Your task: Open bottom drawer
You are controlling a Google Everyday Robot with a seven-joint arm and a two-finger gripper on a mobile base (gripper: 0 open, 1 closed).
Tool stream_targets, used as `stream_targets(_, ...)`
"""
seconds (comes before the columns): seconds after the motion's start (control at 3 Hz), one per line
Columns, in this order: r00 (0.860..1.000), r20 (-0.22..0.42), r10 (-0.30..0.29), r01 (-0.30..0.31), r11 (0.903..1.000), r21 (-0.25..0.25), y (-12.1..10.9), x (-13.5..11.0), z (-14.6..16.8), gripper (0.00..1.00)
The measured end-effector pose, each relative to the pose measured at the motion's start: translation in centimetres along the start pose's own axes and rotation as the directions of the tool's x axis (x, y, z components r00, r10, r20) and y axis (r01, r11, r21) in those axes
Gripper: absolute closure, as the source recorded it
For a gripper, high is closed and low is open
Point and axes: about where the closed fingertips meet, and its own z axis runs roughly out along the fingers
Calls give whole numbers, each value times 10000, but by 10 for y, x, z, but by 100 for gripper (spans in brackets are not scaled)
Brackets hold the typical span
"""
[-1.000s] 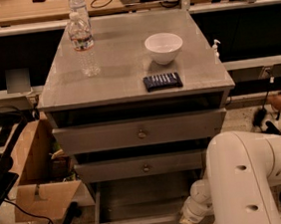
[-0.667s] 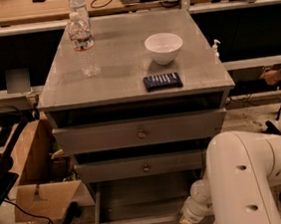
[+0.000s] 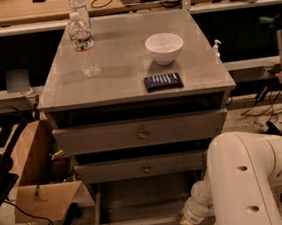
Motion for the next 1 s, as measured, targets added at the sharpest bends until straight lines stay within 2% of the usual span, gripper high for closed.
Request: stream_targets(1.0, 10000, 0, 0, 0, 10000, -1, 0, 0, 0, 11)
